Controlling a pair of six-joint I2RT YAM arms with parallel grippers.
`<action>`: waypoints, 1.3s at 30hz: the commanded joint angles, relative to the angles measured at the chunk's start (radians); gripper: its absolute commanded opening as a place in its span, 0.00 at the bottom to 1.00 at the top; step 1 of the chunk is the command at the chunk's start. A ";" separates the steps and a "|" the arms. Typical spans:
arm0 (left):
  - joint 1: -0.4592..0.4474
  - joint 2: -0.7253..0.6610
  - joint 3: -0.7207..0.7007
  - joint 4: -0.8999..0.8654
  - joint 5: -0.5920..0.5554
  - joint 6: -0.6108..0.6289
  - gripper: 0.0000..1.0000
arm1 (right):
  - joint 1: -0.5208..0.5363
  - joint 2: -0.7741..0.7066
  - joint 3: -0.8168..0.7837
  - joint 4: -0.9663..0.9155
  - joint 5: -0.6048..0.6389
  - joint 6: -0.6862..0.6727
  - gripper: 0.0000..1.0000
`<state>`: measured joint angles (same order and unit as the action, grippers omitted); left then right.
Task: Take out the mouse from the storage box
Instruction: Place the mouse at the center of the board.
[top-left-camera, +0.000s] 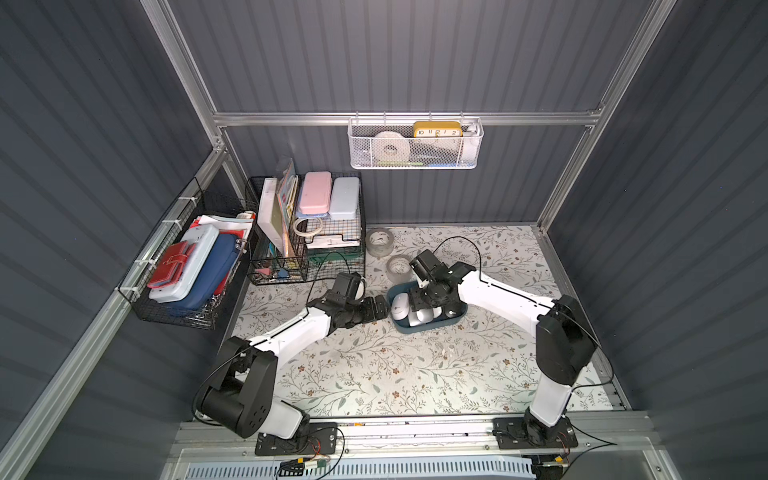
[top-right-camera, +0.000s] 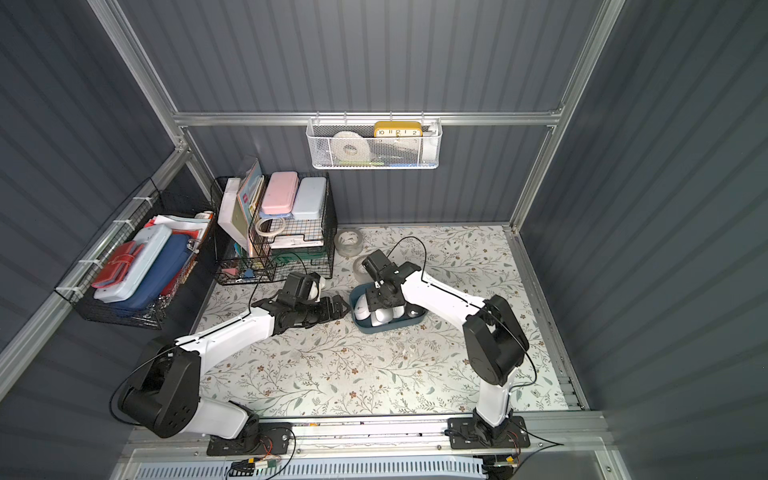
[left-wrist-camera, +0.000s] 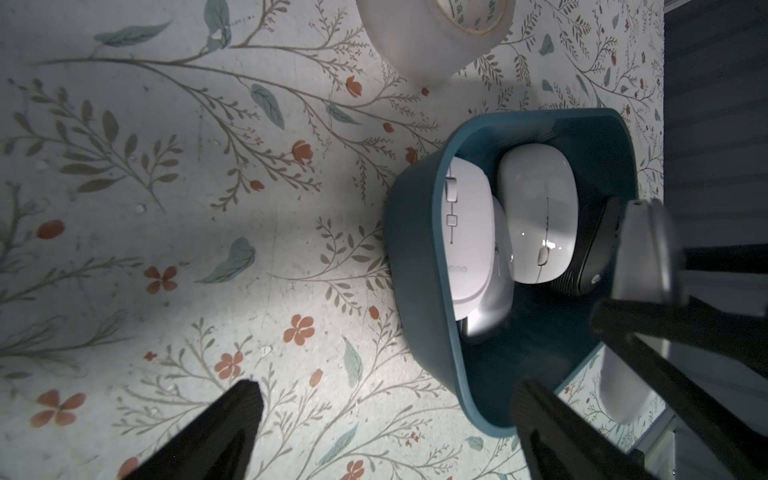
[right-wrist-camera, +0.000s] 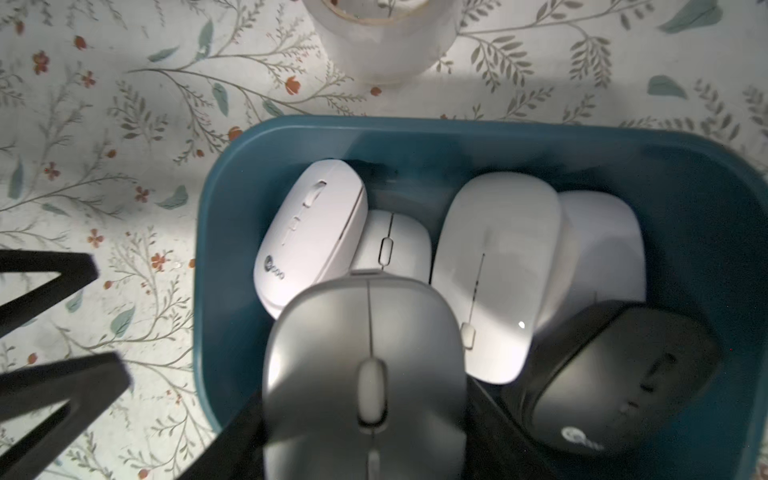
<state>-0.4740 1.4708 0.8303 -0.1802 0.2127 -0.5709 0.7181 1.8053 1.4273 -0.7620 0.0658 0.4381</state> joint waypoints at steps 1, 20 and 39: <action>-0.011 -0.023 0.016 -0.015 0.000 -0.002 0.99 | 0.042 -0.045 -0.033 -0.045 0.059 0.030 0.57; -0.044 -0.121 -0.090 0.008 -0.019 -0.030 0.99 | 0.251 -0.251 -0.402 -0.037 0.168 0.296 0.57; -0.060 -0.156 -0.072 -0.035 -0.059 -0.046 0.99 | 0.255 -0.112 -0.498 0.055 0.218 0.369 0.63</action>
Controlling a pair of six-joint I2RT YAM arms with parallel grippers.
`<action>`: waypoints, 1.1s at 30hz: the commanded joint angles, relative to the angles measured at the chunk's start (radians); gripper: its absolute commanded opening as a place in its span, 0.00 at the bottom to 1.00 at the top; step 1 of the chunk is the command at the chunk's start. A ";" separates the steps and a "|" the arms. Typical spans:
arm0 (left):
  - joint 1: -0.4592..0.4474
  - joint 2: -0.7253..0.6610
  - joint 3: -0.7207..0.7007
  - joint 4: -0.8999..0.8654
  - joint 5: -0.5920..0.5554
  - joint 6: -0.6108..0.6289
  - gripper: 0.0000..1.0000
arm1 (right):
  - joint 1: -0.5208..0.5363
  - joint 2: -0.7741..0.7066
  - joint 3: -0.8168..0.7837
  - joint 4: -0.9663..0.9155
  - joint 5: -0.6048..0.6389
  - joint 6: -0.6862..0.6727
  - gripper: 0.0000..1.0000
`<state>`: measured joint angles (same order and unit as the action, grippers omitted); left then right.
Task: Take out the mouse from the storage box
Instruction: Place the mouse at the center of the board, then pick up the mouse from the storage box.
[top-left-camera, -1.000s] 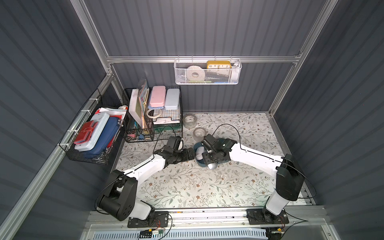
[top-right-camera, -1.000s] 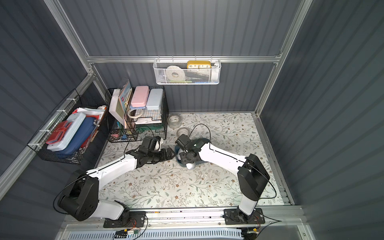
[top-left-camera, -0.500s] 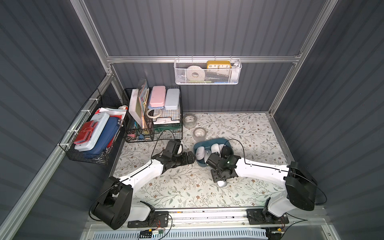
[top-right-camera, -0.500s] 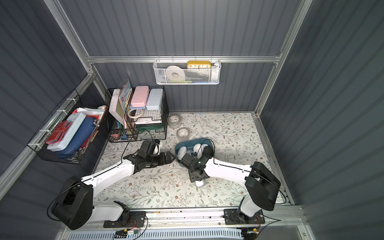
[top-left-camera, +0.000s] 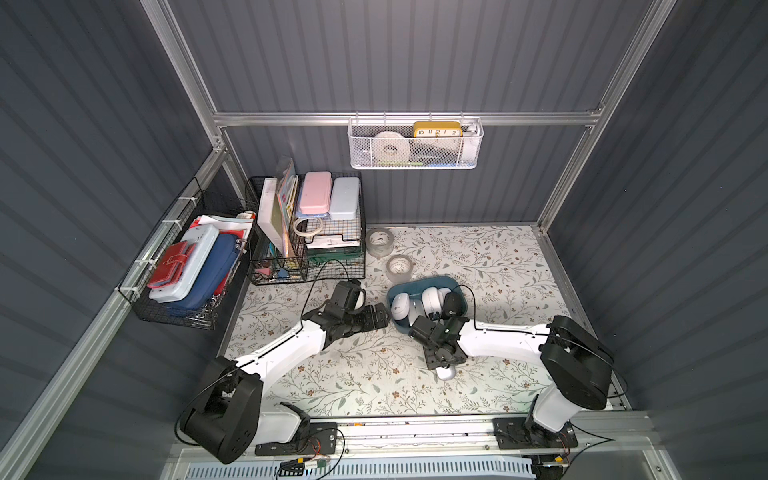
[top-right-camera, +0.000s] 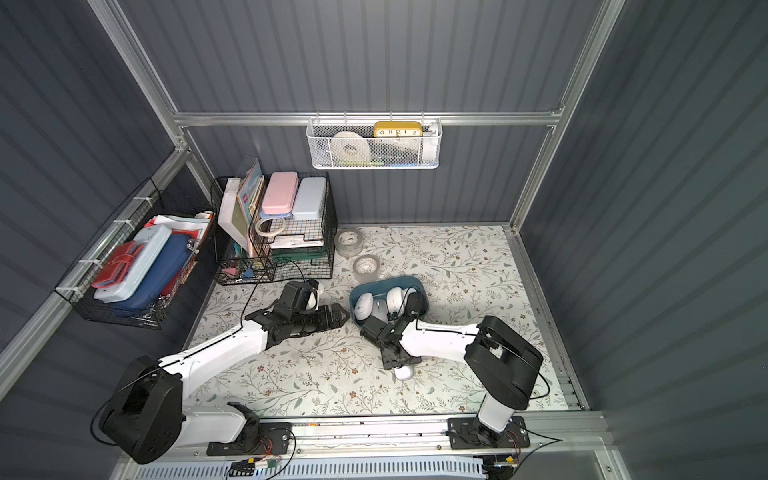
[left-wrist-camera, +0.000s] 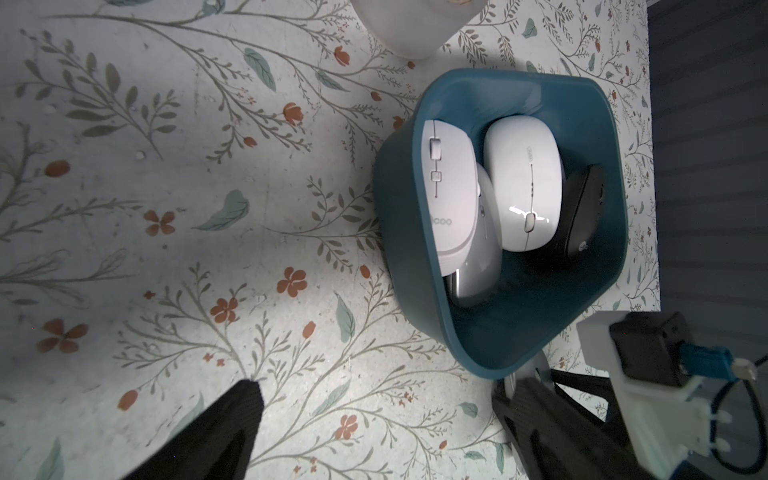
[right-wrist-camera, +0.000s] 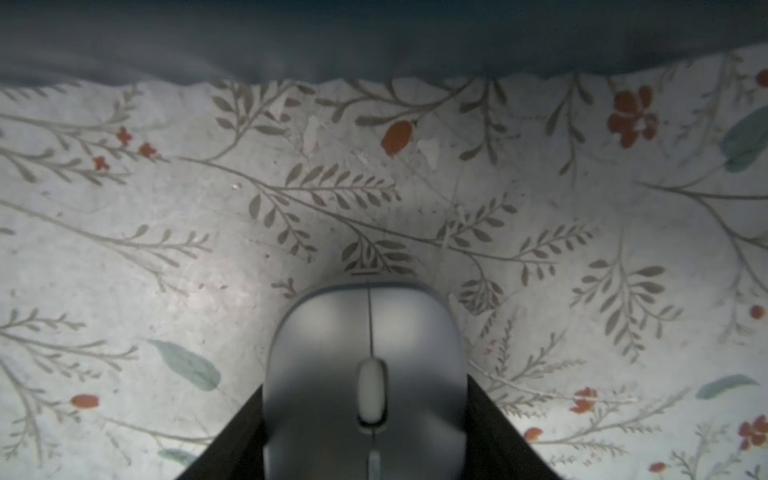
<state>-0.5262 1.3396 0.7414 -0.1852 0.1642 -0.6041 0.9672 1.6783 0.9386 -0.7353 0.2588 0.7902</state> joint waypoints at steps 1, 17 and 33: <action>-0.009 -0.025 0.018 -0.034 -0.012 -0.012 0.99 | 0.005 0.018 -0.010 0.036 0.024 0.018 0.64; -0.068 0.010 0.235 -0.190 -0.066 0.012 0.99 | 0.003 -0.273 0.010 -0.097 0.099 -0.012 0.88; -0.249 0.417 0.641 -0.292 -0.131 -0.018 0.93 | -0.030 -0.649 -0.010 -0.208 0.319 0.044 0.87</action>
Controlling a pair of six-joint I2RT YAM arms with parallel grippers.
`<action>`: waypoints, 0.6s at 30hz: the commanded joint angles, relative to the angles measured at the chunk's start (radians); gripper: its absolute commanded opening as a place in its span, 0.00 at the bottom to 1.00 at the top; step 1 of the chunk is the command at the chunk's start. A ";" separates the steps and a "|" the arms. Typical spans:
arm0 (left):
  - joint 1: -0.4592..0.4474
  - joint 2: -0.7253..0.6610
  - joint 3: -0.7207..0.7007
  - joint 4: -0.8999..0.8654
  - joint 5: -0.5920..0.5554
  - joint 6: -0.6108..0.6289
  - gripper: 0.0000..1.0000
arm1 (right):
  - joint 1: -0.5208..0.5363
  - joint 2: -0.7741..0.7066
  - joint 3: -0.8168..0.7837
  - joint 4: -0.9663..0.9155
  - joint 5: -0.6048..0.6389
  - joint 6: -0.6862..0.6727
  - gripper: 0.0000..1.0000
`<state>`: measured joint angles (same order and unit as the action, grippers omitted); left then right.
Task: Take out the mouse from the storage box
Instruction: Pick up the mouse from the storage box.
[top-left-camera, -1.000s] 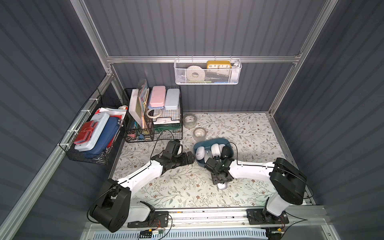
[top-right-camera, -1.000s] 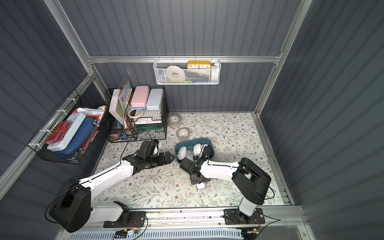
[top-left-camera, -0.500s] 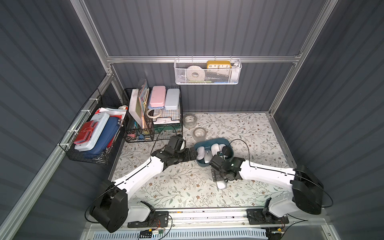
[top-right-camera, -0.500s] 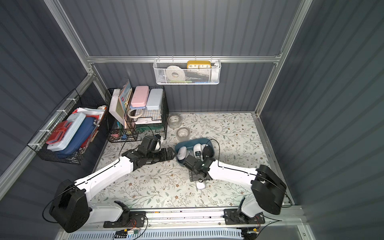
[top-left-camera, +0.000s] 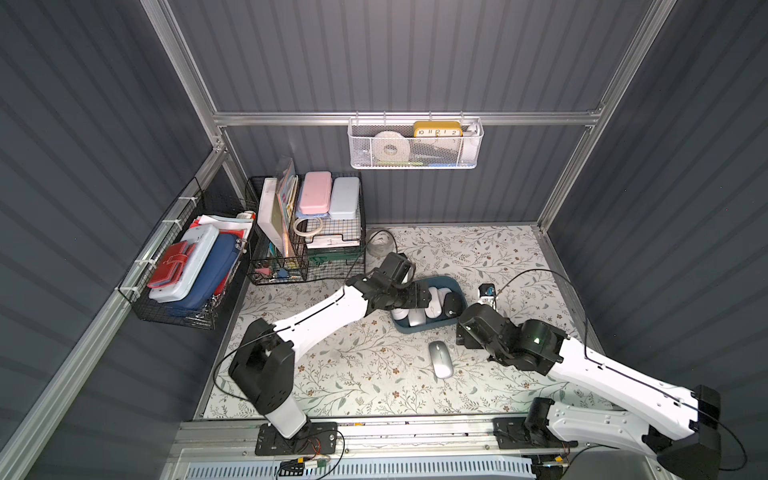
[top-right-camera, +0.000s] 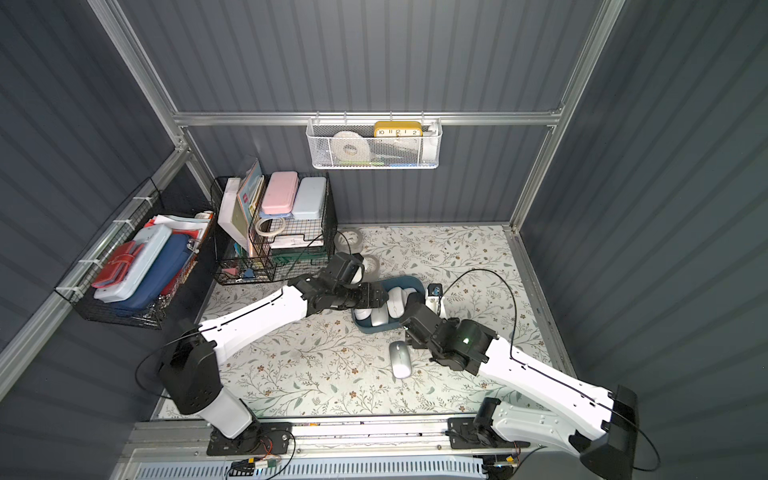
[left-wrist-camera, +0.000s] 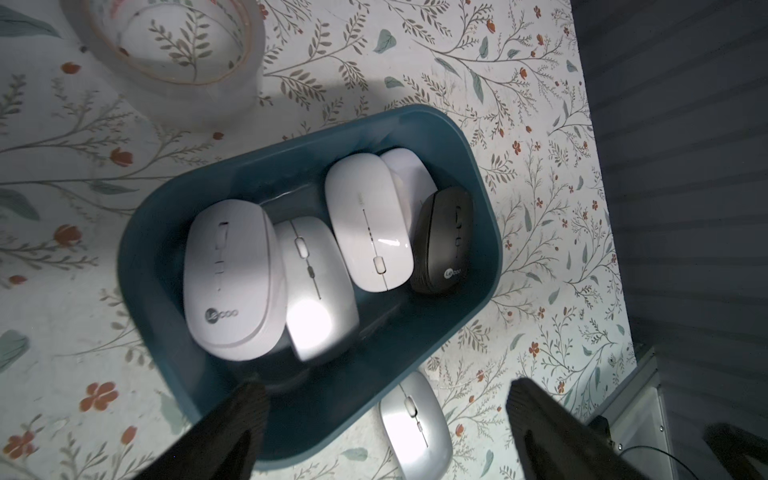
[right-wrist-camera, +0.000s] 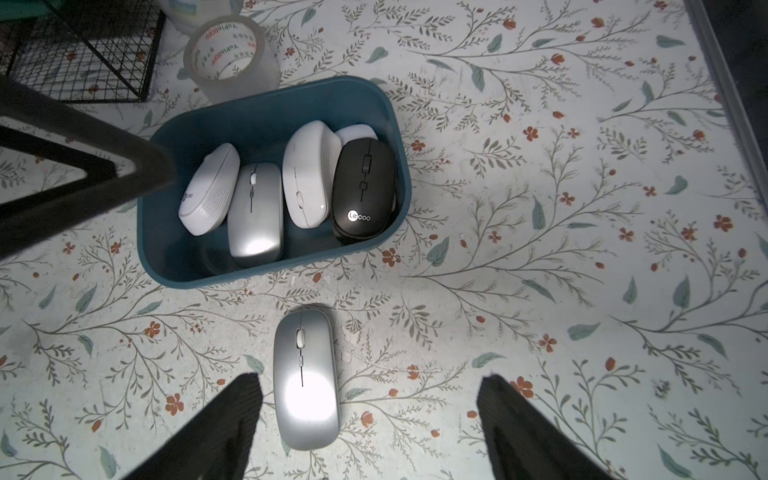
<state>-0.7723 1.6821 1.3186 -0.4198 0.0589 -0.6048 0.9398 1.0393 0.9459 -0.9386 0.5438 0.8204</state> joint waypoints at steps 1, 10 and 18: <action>-0.004 0.109 0.083 -0.064 -0.028 -0.021 0.93 | -0.002 -0.011 -0.019 -0.003 0.033 0.015 0.87; -0.005 0.313 0.223 0.008 0.028 -0.004 0.91 | -0.002 -0.029 -0.058 0.034 -0.009 0.019 0.86; -0.004 0.403 0.293 0.003 0.026 0.020 0.92 | -0.003 -0.032 -0.079 0.058 -0.028 0.023 0.86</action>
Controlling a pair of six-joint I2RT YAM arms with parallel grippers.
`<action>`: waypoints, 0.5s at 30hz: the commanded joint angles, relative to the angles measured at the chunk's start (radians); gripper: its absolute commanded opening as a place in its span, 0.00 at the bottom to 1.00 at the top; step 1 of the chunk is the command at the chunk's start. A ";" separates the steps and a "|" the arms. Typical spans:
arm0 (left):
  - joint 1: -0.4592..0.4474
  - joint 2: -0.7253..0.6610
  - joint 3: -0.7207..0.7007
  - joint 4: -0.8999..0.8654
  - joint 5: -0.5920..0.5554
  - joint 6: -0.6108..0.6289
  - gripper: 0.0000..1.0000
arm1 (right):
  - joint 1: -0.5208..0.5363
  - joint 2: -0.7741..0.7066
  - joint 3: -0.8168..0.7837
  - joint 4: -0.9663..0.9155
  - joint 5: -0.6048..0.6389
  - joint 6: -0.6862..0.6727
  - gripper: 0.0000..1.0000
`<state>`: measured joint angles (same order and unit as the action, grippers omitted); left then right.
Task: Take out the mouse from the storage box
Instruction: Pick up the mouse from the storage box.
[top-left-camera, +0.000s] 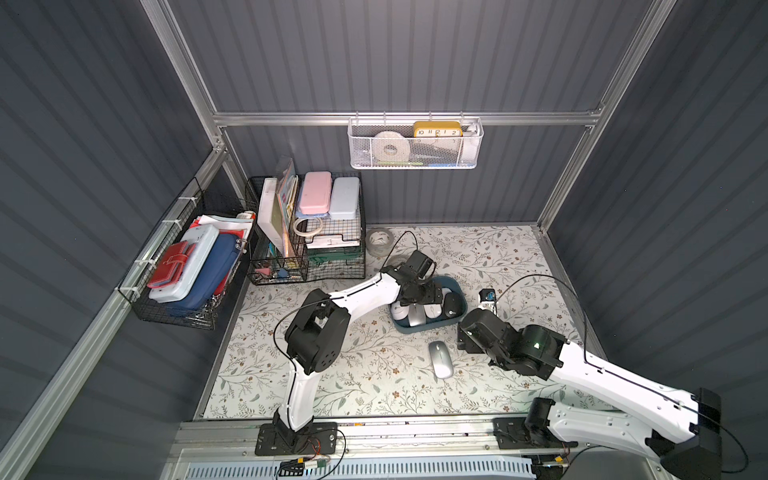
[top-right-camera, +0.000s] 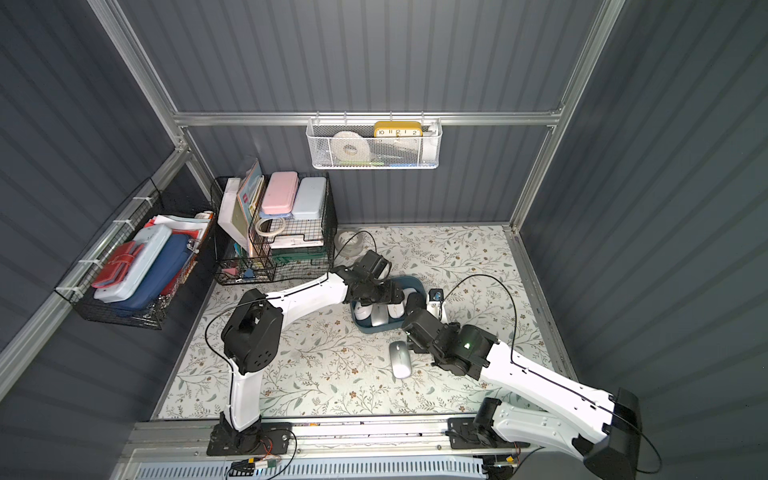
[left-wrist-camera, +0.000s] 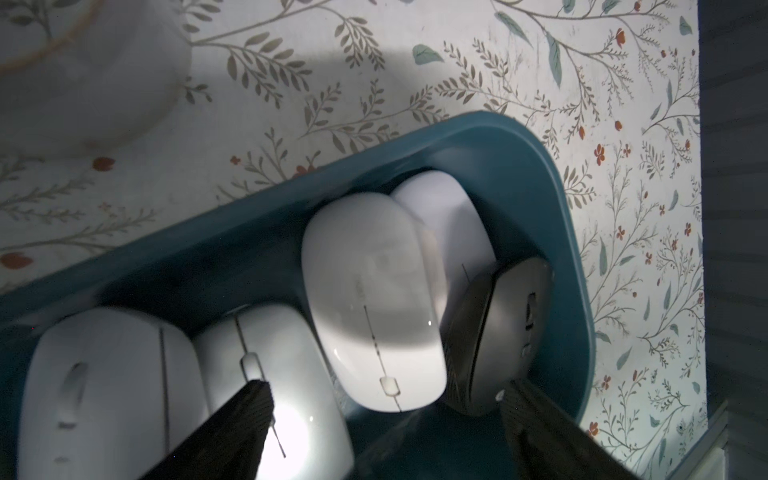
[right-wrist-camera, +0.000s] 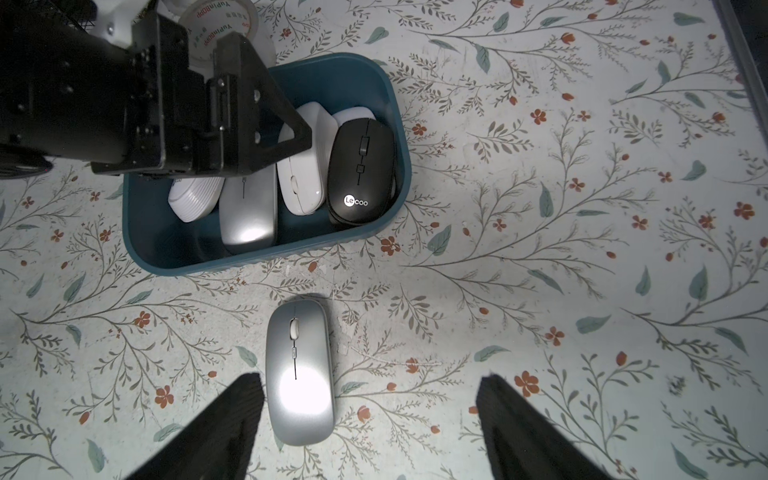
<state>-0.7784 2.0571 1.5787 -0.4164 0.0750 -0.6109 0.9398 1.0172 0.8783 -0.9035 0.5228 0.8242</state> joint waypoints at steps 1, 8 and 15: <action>0.003 0.037 0.039 0.000 0.011 0.026 0.92 | -0.003 -0.009 -0.012 0.026 -0.007 0.020 0.86; 0.012 0.075 0.055 0.024 0.035 0.019 0.88 | -0.002 -0.008 -0.018 0.037 -0.021 0.019 0.87; 0.023 0.105 0.066 0.029 0.041 0.019 0.85 | -0.003 0.004 -0.026 0.048 -0.033 0.023 0.87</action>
<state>-0.7643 2.1391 1.6176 -0.3882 0.0994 -0.6064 0.9398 1.0187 0.8631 -0.8707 0.4965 0.8383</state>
